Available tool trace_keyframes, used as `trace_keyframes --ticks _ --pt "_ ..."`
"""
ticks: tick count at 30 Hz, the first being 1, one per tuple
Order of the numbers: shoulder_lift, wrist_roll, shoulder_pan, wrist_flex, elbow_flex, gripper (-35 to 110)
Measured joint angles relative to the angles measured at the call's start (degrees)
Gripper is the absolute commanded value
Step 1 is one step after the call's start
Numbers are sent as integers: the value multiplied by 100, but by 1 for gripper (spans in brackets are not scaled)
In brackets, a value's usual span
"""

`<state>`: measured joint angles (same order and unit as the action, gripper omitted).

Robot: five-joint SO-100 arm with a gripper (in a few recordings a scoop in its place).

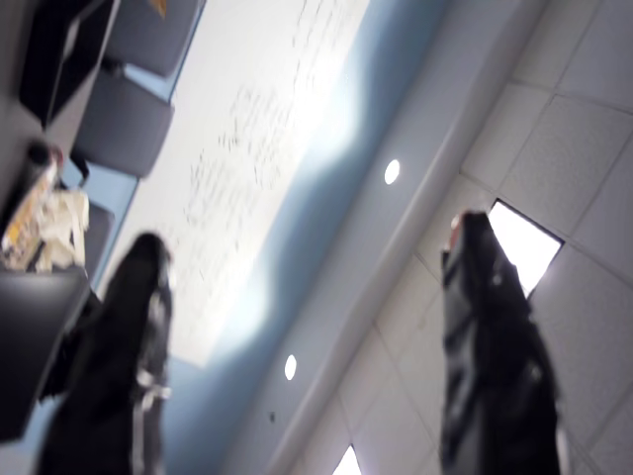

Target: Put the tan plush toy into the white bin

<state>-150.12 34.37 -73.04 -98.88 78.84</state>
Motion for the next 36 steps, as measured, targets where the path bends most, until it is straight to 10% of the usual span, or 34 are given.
trace_keyframes --ticks 36 --pt "2224 1441 -1556 0 18 37"
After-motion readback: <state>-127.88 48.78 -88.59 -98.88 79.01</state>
